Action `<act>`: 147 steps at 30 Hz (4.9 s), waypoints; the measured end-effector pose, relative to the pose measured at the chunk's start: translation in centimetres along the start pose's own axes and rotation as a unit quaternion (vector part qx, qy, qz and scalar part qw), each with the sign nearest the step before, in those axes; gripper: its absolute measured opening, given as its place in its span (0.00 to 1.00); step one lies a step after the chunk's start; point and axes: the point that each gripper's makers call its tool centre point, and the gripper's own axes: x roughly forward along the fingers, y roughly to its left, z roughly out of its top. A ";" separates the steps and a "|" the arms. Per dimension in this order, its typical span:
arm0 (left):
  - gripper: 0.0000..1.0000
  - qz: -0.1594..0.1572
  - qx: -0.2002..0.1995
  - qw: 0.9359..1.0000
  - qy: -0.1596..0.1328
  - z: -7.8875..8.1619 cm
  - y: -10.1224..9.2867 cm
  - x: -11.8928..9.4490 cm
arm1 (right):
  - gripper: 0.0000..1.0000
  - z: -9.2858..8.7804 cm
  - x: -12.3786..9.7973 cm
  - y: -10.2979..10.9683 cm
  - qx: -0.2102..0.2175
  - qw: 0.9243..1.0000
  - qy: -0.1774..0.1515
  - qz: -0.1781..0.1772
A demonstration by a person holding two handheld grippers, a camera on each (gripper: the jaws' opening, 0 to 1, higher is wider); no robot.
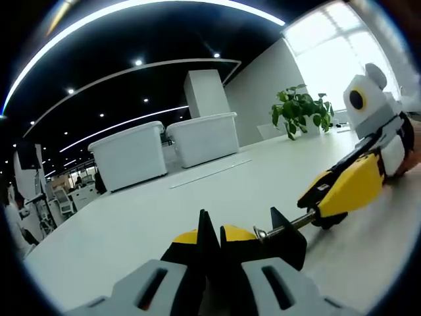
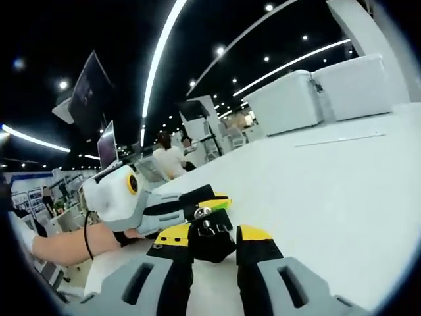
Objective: Clamp the fixed fixture on the desktop, loosen the retaining clip, secure it to the edge of the desk, and tighten the retaining clip.
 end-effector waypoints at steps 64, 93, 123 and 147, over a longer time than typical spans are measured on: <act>0.09 0.006 0.003 1.000 -0.001 -0.1 0.2 0.0 | 0.23 0.4 -0.2 -0.1 0.003 1.000 -0.025 0.002; 0.09 0.014 -0.003 1.000 0.003 -0.2 0.5 -0.3 | 0.23 0.4 -0.3 2.1 -0.404 0.912 -0.016 -0.071; 0.09 0.016 -0.003 1.000 0.003 -0.2 0.6 -0.4 | 0.23 -0.3 -0.3 2.9 -0.557 0.825 0.009 -0.095; 0.09 0.014 0.003 1.000 0.000 -0.1 0.5 -0.4 | 0.26 2.3 -0.8 -0.2 -0.083 0.994 -0.059 -0.041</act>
